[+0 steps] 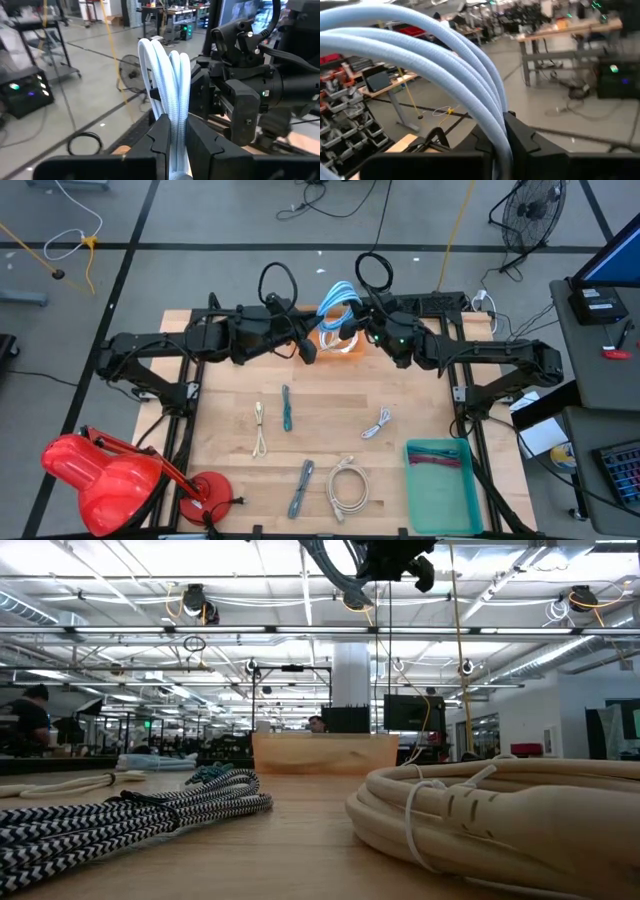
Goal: Pick & Place USB Port
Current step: Put the large bottom blue charger cable into the orange bin
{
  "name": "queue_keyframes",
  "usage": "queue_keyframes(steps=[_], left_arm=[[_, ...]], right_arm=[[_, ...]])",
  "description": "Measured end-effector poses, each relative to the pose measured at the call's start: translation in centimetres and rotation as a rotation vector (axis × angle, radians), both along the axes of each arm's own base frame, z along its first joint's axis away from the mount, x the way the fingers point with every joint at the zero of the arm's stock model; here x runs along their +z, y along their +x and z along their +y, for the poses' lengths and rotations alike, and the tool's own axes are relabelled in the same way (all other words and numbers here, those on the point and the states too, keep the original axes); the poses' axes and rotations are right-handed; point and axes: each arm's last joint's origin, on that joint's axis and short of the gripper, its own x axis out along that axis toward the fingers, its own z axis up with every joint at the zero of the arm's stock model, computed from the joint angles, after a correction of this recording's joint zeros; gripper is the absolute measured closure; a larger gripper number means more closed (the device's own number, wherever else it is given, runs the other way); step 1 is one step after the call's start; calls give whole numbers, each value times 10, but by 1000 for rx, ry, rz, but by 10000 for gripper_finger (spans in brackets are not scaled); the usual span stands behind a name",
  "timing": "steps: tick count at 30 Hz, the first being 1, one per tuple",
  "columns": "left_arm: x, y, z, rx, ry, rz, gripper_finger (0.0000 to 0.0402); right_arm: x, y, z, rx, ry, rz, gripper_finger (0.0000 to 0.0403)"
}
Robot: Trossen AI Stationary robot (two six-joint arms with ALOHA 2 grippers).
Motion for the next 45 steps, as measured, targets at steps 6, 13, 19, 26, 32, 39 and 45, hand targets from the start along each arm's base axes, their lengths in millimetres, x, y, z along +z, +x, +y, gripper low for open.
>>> queue_keyframes(steps=[6,13,19,26,32,39,45], left_arm=[[0,0,9,-32,-81,-45,340],[-1,-8,17,-31,-163,-30,244],[-2,-13,21,-7,-176,-5,233],[1,-16,8,-48,-176,-3,265],[-1,-15,-5,-90,-167,30,298],[-9,-17,-20,-109,-170,115,322],[-13,-19,-32,-87,-163,160,337]], right_arm=[[15,-5,-2,-55,48,76,395],[28,-20,-9,-208,67,255,395],[12,-24,-32,-121,341,315,395],[-36,-3,-67,-1,738,484,396],[-57,24,-96,27,834,548,396],[-69,55,-128,45,884,635,396],[-65,83,-148,70,846,609,396]])
